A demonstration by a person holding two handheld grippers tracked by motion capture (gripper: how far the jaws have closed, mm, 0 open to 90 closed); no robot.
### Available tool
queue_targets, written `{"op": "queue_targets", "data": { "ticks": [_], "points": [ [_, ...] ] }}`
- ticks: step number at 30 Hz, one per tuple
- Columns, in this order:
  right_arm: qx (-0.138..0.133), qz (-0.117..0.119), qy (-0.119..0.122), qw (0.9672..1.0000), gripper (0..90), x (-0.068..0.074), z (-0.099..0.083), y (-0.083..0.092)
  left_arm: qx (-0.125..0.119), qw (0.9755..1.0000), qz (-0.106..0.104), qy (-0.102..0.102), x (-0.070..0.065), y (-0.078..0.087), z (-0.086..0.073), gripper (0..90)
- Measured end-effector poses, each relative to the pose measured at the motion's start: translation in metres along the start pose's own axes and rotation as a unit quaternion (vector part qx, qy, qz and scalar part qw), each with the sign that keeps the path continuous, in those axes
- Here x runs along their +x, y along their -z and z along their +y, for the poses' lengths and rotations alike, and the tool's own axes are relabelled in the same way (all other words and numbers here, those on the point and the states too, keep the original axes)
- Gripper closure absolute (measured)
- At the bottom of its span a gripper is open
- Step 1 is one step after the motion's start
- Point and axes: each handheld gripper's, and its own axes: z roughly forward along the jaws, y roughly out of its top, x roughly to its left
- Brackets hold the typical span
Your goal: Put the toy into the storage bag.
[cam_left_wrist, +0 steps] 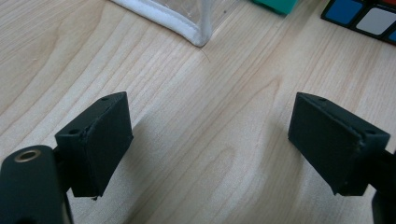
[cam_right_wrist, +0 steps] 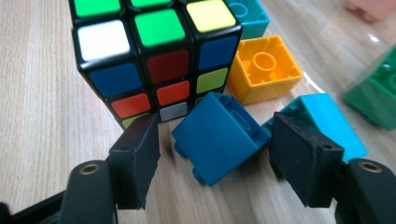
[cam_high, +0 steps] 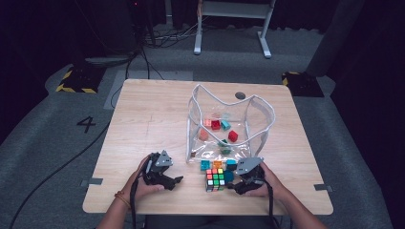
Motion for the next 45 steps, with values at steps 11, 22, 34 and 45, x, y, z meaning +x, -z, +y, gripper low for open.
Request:
{"op": "queue_targets", "data": {
  "ticks": [11,22,34,45],
  "points": [
    [-0.005,0.014,0.003,0.9999,41.0,0.0,0.002,-0.003,0.0,1.0,-0.001,0.001,0.0,0.0,0.0,13.7],
    [-0.007,0.022,0.014,0.9996,41.1,0.006,-0.005,0.005,0.0,1.0,-0.002,0.001,0.0,0.0,0.0,13.7],
    [-0.025,-0.002,-0.016,0.9996,41.1,-0.007,-0.024,0.033,0.0,1.0,-0.001,0.001,0.0,0.0,0.0,13.7],
    [-0.041,-0.009,-0.038,0.9984,41.1,-0.016,-0.033,0.041,-0.001,1.0,-0.002,0.002,0.0,0.0,0.0,13.7]
  ]
}}
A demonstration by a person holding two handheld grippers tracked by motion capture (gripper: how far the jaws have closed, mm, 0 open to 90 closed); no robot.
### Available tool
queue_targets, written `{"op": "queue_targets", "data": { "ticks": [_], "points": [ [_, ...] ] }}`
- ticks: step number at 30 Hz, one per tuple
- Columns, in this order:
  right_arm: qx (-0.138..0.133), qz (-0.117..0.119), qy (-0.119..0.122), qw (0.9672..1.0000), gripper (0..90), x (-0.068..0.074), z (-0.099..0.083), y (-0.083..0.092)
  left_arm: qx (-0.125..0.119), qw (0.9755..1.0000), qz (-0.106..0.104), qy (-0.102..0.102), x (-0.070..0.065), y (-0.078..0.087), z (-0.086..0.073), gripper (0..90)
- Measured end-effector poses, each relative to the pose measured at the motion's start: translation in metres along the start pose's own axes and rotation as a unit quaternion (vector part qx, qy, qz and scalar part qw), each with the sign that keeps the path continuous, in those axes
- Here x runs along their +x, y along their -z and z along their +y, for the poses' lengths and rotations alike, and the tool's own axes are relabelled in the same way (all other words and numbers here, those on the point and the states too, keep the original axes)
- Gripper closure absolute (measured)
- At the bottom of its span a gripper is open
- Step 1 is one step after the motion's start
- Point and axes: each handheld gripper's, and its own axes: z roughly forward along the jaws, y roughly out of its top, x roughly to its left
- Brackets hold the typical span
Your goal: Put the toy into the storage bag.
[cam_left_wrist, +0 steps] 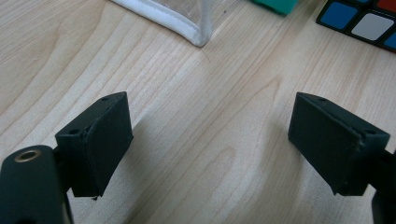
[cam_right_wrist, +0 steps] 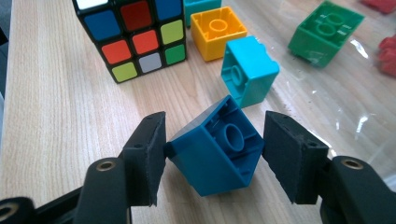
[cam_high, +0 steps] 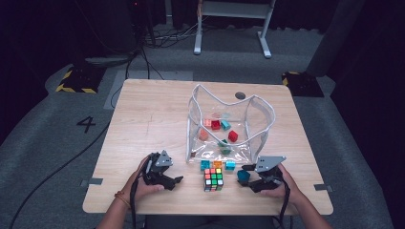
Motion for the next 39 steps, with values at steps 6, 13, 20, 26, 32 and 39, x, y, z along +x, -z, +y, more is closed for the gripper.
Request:
{"op": "queue_targets", "data": {
  "ticks": [6,13,20,26,32,39],
  "points": [
    [-0.023,-0.003,-0.017,0.9996,41.1,-0.005,-0.001,0.008,0.0,1.0,0.0,0.0,0.0,0.0,0.0,13.7],
    [-0.063,-0.018,-0.024,0.9976,41.1,-0.009,0.002,0.031,0.0,1.0,0.0,0.0,0.0,0.0,0.0,13.7],
    [-0.088,-0.043,-0.033,0.9946,41.1,-0.015,0.005,0.057,0.0,1.0,0.0,0.0,0.0,0.0,0.0,13.7],
    [-0.104,-0.074,-0.042,0.9909,41.2,-0.024,0.008,0.086,0.0,1.0,0.0,0.0,0.0,0.0,0.0,13.7],
    [-0.113,-0.109,-0.04,0.9869,41.2,-0.037,0.02,0.117,0.0,1.0,0.001,0.0,0.0,0.0,0.0,13.7],
    [-0.12,-0.138,-0.034,0.9826,41.2,-0.062,0.043,0.141,0.0,1.0,0.0,0.0,0.0,0.0,0.0,13.7]
  ]
}}
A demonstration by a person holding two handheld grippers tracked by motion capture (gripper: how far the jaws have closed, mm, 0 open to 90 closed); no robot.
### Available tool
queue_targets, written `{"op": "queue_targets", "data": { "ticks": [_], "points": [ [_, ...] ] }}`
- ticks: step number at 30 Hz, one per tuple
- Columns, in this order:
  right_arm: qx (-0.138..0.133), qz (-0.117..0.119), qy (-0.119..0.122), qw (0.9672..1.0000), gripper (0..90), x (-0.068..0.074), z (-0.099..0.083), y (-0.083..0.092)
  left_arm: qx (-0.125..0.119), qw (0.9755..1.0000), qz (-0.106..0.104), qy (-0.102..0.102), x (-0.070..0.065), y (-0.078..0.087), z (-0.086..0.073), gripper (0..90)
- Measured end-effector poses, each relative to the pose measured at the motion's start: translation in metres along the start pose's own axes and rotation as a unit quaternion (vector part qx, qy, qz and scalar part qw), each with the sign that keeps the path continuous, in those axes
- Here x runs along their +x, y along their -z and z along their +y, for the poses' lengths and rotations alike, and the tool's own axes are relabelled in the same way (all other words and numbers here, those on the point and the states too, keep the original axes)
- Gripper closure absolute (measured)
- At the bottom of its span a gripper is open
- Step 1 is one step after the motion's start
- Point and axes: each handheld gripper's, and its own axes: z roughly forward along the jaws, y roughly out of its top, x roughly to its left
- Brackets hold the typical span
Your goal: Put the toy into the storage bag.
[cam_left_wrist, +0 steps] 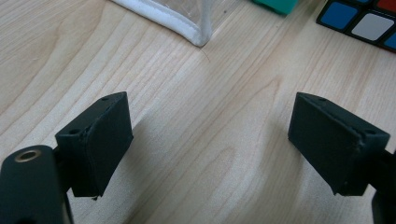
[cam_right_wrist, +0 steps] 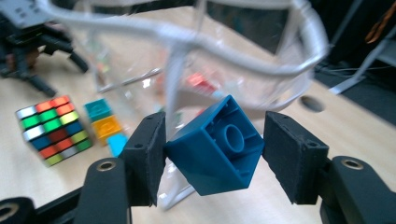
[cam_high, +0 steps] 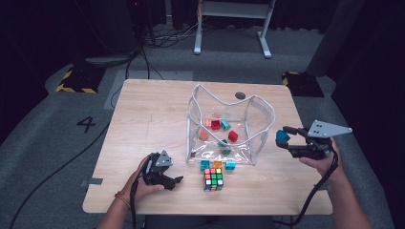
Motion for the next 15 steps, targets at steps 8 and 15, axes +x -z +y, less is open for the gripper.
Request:
{"op": "queue_targets", "data": {
  "ticks": [8,15],
  "points": [
    [-0.014,-0.012,0.007,0.9998,41.1,-0.024,0.035,0.001,0.0,1.0,0.0,0.0,0.0,0.0,0.0,13.7],
    [-0.004,-0.006,0.014,0.9999,41.2,-0.034,0.062,-0.015,0.0,1.0,0.0,0.0,0.0,0.0,0.0,13.7]
  ]
}}
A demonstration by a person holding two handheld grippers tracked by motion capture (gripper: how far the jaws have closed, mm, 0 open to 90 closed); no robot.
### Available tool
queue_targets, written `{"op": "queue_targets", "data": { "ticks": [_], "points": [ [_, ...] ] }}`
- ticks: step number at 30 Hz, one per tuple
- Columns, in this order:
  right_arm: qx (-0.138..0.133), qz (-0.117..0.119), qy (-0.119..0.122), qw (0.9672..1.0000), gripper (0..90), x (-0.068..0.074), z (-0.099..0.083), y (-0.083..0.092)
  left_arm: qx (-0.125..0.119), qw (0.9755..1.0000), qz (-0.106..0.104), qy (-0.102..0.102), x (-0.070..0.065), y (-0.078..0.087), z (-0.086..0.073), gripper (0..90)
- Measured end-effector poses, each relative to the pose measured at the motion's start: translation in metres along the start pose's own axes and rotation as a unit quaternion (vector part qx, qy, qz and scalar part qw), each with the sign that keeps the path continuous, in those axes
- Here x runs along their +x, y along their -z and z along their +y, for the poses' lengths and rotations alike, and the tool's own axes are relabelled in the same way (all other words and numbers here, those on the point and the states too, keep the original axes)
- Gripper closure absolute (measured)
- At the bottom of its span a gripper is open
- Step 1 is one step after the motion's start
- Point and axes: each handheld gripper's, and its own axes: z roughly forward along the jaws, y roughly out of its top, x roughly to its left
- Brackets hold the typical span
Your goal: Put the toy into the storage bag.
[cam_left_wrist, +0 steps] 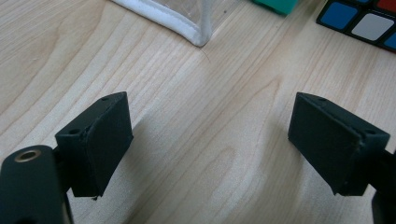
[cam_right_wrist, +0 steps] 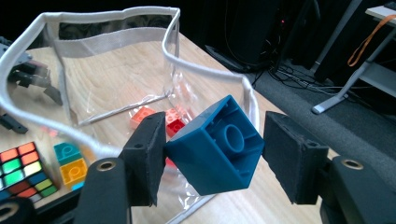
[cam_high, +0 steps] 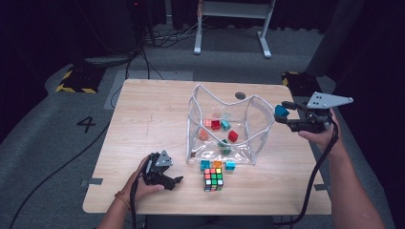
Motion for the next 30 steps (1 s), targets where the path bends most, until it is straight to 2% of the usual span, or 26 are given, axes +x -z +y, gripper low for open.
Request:
{"op": "queue_targets", "data": {
  "ticks": [4,5,8,16,17,23,30],
  "points": [
    [0.009,0.007,0.003,0.9999,41.2,-0.003,0.012,-0.012,0.0,1.0,0.0,0.0,0.0,0.0,0.0,13.7],
    [0.011,0.012,0.011,0.9998,41.2,-0.005,0.015,-0.018,0.0,1.0,0.0,0.0,0.0,0.0,0.0,13.7],
    [0.019,0.014,0.015,0.9996,41.2,-0.006,0.018,-0.024,0.0,1.0,0.001,-0.001,0.0,0.0,0.0,13.7],
    [0.038,0.042,0.021,0.9982,41.2,-0.006,0.025,-0.049,0.0,1.0,0.0,0.0,0.0,0.0,0.0,13.7],
    [0.042,0.051,0.032,0.9973,41.3,-0.006,0.027,-0.056,0.0,1.0,0.0,0.0,0.0,0.0,0.0,13.7],
    [0.063,0.07,0.046,0.9945,41.3,-0.002,0.031,-0.073,0.0,1.0,0.0,0.0,0.0,0.0,0.0,13.7],
    [0.105,0.093,0.071,0.9875,41.3,0.007,0.038,-0.099,0.0,1.0,0.0,0.0,0.0,0.0,0.0,13.7]
  ]
}}
